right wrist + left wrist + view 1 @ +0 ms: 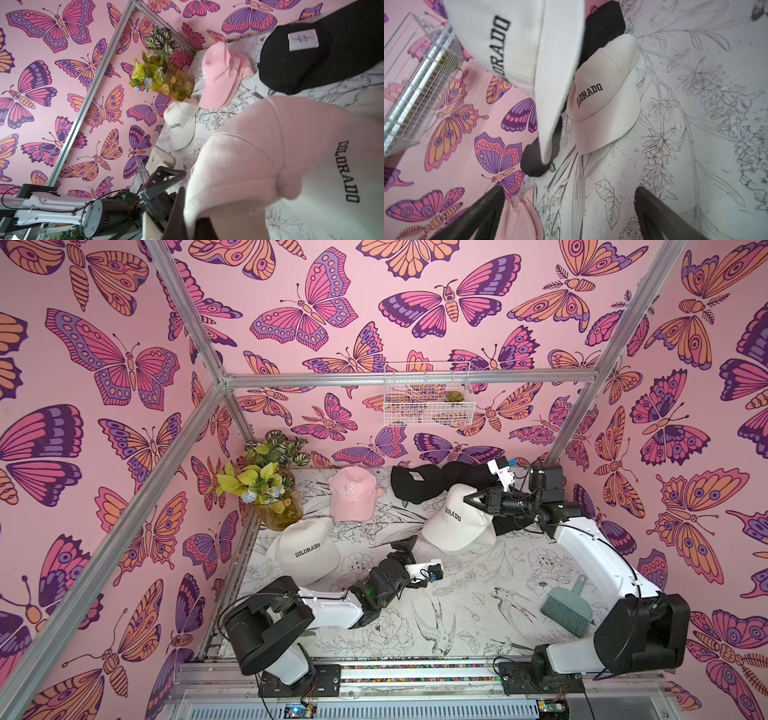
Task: Stack the baseball caps by color
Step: Place the baseball cap at the center of the board.
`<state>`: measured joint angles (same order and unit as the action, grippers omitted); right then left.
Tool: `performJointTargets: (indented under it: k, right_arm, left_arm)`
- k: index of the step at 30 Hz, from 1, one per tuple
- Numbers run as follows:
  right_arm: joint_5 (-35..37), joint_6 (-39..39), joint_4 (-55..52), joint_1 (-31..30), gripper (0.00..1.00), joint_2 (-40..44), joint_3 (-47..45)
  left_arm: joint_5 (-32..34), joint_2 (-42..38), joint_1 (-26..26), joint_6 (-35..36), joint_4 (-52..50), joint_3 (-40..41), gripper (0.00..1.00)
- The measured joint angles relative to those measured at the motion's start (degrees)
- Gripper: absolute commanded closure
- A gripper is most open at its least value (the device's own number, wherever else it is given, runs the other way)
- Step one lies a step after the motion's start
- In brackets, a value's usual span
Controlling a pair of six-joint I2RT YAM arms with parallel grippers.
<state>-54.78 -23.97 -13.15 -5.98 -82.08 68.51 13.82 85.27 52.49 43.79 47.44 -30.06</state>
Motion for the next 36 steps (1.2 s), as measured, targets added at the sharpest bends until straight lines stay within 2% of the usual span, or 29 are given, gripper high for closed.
performJointTargets:
  k: [5, 9, 13, 15, 18, 24, 32, 34, 35, 36]
  right_arm:
    - [2.14, 4.28, 1.62, -2.91, 1.00, -2.51, -0.04]
    - [3.80, 10.32, -0.44, -6.64, 1.00, -3.89, 0.02]
    - [3.52, 16.83, -2.03, -11.26, 1.00, -4.15, 0.02]
    - [2.78, 19.76, -2.93, -13.88, 1.00, -4.39, 0.02]
    - [0.94, 22.95, -4.15, -17.42, 1.00, -5.49, 0.02]
    - [-2.51, 24.50, -4.44, -21.27, 1.00, -10.97, 0.00]
    - [-3.98, 24.72, -3.45, -22.58, 1.00, -15.98, -1.90]
    - [-3.98, 26.12, -3.89, -22.58, 0.94, -16.41, -2.16]
    - [-3.91, 27.26, -4.55, -22.58, 0.86, -16.68, -2.16]
    - [-3.67, 28.59, -5.51, -22.56, 0.71, -17.00, -2.14]
  left_arm:
    - [-4.83, -10.43, -5.77, -20.74, -9.73, 0.94, 0.00]
    - [-14.32, -17.22, -17.33, -39.74, -17.97, 0.90, 0.00]
    - [-26.01, -14.49, -31.28, -56.92, -29.57, -5.60, 0.00]
    - [-31.39, -11.21, -35.74, -63.47, -32.50, -9.03, 0.00]
    - [-37.75, -6.67, -39.58, -71.58, -35.17, -11.89, 0.00]
    - [-43.17, -4.74, -40.96, -80.04, -37.66, -12.20, 0.00]
    - [-43.39, -7.39, -40.96, -82.34, -38.77, -11.54, 0.00]
    - [-42.75, -8.44, -40.96, -82.38, -39.91, -11.19, 0.00]
    - [-42.38, -9.14, -40.96, -82.34, -40.52, -10.88, 0.00]
    - [-42.21, -9.90, -40.94, -82.23, -41.22, -10.56, 0.00]
